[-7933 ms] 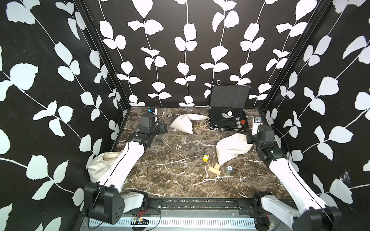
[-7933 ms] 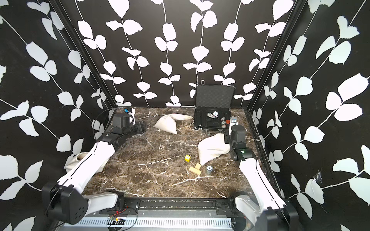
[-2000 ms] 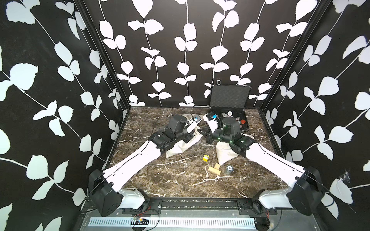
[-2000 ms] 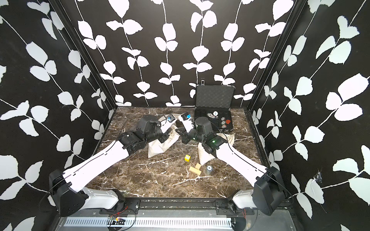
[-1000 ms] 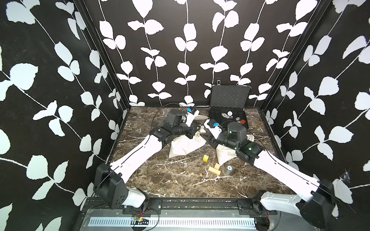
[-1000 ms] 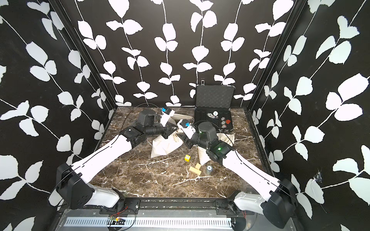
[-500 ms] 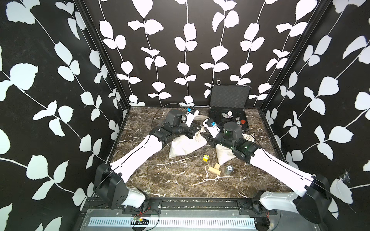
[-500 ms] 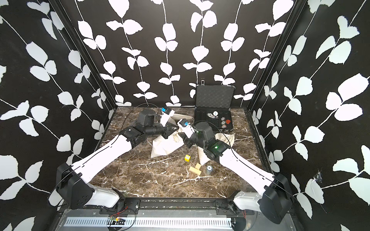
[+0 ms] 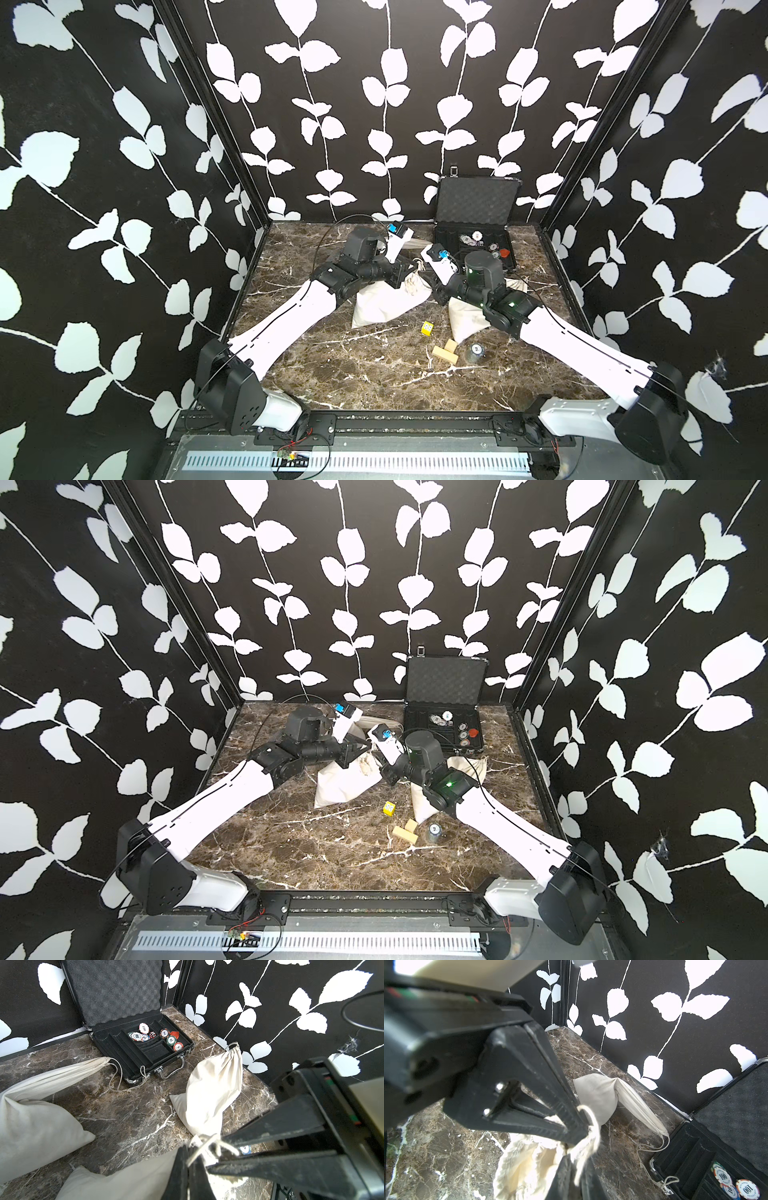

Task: Close the soil bag
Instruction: Frap the soil bag at the center of the board.

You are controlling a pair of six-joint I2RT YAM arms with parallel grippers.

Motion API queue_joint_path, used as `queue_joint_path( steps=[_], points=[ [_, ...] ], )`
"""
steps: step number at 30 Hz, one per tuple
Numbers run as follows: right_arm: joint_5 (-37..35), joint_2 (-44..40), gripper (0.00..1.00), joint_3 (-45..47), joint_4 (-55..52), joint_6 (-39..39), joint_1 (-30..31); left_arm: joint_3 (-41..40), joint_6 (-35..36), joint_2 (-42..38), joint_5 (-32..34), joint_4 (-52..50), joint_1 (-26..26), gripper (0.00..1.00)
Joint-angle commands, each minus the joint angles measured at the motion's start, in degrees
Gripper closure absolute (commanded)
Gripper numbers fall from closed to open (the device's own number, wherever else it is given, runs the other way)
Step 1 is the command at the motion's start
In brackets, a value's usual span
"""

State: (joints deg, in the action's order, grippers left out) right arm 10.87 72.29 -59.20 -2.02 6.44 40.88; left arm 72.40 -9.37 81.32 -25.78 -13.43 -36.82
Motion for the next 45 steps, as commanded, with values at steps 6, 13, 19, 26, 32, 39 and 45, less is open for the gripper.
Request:
queue_joint_path(
  steps=[6, 13, 19, 26, 32, 39, 45],
  points=[
    [-0.8, -4.1, 0.87, -3.9, -2.5, -0.6, 0.4, -0.2, 2.0, -2.3, 2.3, 0.3, 0.0, 1.00],
    [-1.3, -3.1, 0.87, -5.5, -5.7, -1.0, 0.3, -0.9, 1.7, -2.8, 1.1, 1.4, 0.1, 1.00],
    [-2.7, -2.6, 1.00, -6.5, -6.1, -0.8, 0.4, -1.3, 2.4, -3.5, 0.6, 1.7, 0.1, 1.00],
    [-5.1, -4.7, 1.00, -14.6, -9.6, 2.3, 0.4, -1.7, 5.7, -6.3, 3.7, 2.5, 0.1, 0.58],
    [-2.0, -3.2, 1.00, -22.0, -7.9, 1.4, 0.4, 2.1, 10.7, -10.7, 6.6, 1.8, 0.0, 0.37],
    [2.3, 0.9, 1.00, -26.2, -6.9, -1.0, 0.4, 7.1, 12.2, -8.3, 3.6, 1.2, -0.1, 0.35],
    [2.2, 1.6, 1.00, -26.5, -6.8, -1.5, 0.4, 8.8, 12.9, -3.5, 2.4, 2.4, -2.9, 0.31]
  ],
)
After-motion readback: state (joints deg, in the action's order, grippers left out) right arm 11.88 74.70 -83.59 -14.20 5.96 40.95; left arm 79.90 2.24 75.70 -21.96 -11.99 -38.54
